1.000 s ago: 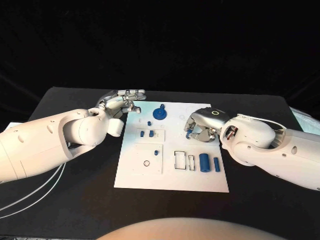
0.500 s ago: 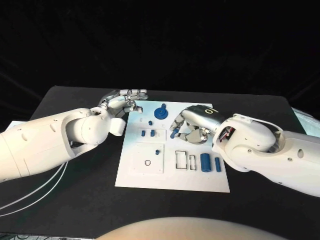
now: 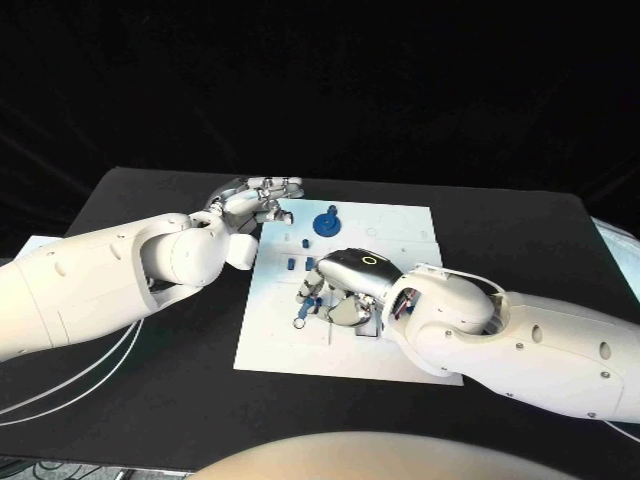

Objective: Assemble the parts on the task board

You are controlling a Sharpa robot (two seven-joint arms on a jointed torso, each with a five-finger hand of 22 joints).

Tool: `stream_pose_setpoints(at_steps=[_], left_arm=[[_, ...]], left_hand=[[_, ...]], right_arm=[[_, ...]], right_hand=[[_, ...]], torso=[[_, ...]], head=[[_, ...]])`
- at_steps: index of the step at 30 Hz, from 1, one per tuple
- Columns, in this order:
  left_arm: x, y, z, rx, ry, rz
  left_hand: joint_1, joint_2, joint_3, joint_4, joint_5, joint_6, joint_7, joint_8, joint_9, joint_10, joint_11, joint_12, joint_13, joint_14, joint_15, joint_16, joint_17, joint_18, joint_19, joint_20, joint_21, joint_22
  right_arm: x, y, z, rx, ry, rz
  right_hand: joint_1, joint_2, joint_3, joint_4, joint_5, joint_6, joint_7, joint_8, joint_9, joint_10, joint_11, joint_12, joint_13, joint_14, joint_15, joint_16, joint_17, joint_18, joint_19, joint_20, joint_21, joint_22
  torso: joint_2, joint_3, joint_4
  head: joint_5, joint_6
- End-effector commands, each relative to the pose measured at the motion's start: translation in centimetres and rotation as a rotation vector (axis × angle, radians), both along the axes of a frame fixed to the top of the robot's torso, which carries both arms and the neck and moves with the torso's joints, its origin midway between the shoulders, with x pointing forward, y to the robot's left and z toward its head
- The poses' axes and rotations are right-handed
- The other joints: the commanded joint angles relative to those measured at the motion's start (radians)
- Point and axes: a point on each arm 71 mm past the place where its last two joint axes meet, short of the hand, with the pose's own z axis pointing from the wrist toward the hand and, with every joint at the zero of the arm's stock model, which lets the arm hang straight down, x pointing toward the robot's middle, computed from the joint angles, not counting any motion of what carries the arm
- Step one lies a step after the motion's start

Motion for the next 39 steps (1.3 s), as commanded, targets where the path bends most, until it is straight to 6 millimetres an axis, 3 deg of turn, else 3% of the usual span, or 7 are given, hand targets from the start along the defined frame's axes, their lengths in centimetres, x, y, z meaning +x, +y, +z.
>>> stream_pose_setpoints(at_steps=[1,14,39], left_arm=[[-0.1,-0.3,0.1,-0.013,-0.005,-0.021],[-0.1,-0.3,0.1,-0.014,-0.005,-0.022],[-0.1,-0.2,0.1,-0.013,-0.003,-0.022]], left_hand=[[0.005,0.009,-0.004,0.000,0.004,-0.006,-0.002,0.003,-0.001,-0.007,0.001,0.002,0.000,-0.007,0.002,-0.003,-0.001,0.019,-0.006,-0.001,-0.003,-0.001],[0.005,0.009,-0.004,0.000,0.004,-0.006,-0.002,0.003,-0.001,-0.007,0.001,0.002,0.000,-0.007,0.002,-0.003,-0.001,0.019,-0.006,-0.001,-0.003,-0.001],[0.005,0.009,-0.004,0.000,0.004,-0.006,-0.002,0.003,-0.001,-0.007,0.001,0.002,0.000,-0.007,0.002,-0.003,-0.001,0.019,-0.006,-0.001,-0.003,-0.001]], right_arm=[[-0.3,0.5,-0.7,-0.026,0.019,0.041],[-0.1,1.3,-1.9,-0.074,0.018,0.032],[-0.1,1.5,-2.0,-0.148,-0.058,0.004]], right_hand=[[0.014,0.008,0.006,-0.001,0.004,-0.003,0.007,-0.001,0.001,0.029,-0.023,-0.004,0.000,0.026,-0.004,0.002,-0.001,-0.016,0.003,-0.002,0.004,0.000],[0.011,0.008,0.007,0.000,0.004,-0.004,0.008,-0.001,0.000,0.028,-0.022,-0.006,0.000,0.025,-0.003,0.003,-0.001,-0.016,0.001,-0.002,0.004,-0.002],[0.007,0.006,0.010,-0.001,0.005,-0.002,0.008,-0.001,0.001,0.030,-0.022,-0.009,0.000,0.025,-0.002,0.005,0.001,-0.016,0.002,-0.001,0.005,0.001]], torso=[[0.001,0.0007,-0.0010],[0.001,0.0012,-0.0005],[0.000,0.0014,-0.0010]], head=[[0.004,-0.003],[0.003,-0.007],[0.002,-0.013]])
